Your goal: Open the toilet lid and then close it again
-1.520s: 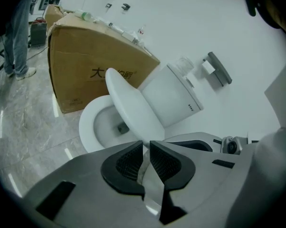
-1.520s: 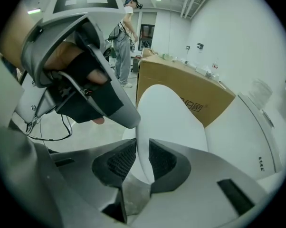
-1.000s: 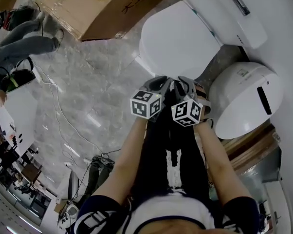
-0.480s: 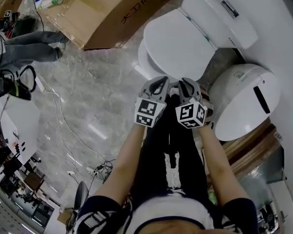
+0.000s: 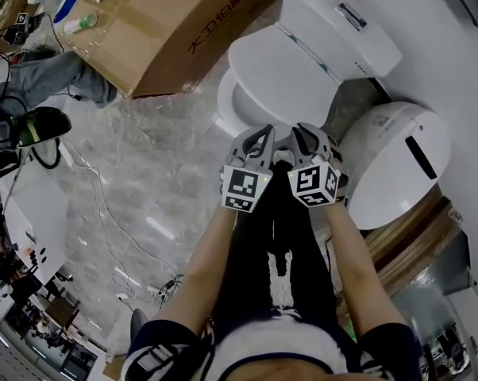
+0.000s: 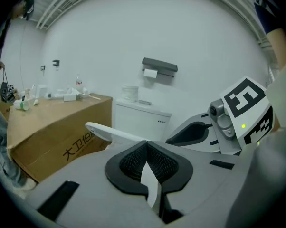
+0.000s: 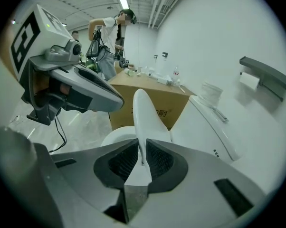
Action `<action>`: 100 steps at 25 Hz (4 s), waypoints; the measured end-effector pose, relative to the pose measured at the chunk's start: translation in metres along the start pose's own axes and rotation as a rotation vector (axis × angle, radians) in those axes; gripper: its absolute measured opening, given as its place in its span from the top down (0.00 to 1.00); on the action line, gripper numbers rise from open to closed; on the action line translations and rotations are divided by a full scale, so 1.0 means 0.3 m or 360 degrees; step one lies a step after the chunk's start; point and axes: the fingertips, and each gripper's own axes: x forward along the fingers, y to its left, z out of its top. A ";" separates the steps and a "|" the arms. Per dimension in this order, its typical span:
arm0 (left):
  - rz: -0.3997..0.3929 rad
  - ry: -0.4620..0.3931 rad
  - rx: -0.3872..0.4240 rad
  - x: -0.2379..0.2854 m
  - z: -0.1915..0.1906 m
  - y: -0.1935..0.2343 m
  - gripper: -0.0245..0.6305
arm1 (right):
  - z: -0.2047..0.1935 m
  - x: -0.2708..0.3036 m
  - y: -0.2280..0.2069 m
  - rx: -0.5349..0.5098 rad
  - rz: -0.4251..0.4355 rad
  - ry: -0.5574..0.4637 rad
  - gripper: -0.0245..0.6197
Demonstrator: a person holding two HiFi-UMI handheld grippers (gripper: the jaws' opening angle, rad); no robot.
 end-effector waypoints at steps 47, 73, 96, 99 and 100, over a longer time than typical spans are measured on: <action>-0.0146 -0.0218 0.0067 0.259 0.353 -0.036 0.95 | 0.067 -0.096 -0.464 0.0414 -0.0284 -0.0166 0.89; -0.0165 -0.0260 0.0052 0.342 0.412 -0.083 0.95 | 0.057 -0.099 -0.658 0.0531 -0.0332 -0.0179 0.89; -0.0193 -0.0261 0.0051 0.394 0.424 -0.116 0.95 | 0.043 -0.076 -0.792 0.0548 -0.0399 -0.0182 0.89; -0.0192 -0.0258 0.0046 0.397 0.424 -0.115 0.95 | 0.042 -0.074 -0.808 0.0542 -0.0412 -0.0179 0.89; -0.0191 -0.0258 0.0045 0.398 0.425 -0.115 0.95 | 0.041 -0.073 -0.812 0.0538 -0.0416 -0.0177 0.89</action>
